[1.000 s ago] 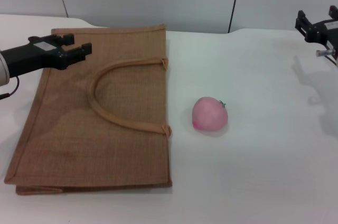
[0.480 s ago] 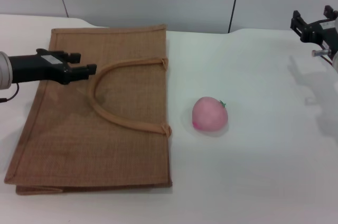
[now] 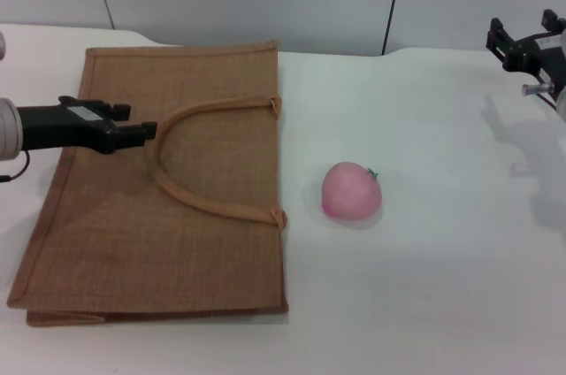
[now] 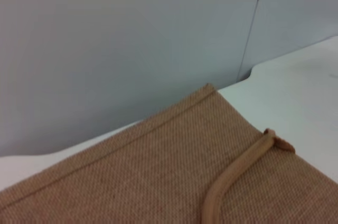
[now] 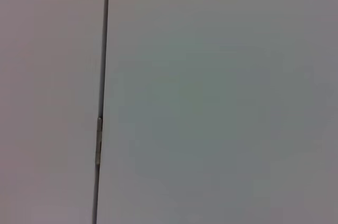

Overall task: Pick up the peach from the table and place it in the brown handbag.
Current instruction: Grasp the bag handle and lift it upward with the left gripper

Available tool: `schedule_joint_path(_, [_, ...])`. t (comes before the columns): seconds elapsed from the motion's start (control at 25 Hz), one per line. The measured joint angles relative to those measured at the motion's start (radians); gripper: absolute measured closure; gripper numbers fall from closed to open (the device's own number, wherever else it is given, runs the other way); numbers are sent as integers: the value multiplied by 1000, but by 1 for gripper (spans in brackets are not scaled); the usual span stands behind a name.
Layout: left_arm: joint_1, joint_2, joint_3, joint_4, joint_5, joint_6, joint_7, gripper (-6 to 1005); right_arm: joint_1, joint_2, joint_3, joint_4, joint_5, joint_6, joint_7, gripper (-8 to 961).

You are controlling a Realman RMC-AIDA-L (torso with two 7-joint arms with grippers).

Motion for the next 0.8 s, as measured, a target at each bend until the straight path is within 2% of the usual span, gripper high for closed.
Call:
schedule_joint_path(0.32, [-16, -12, 6, -35, 6, 38, 8, 402, -1, 0, -2, -18, -3, 22, 0, 191])
schedule_joint_path(0.8, [-30, -14, -1, -72, 28, 84, 7, 402, -1, 0, -2, -31, -5, 40, 0, 194])
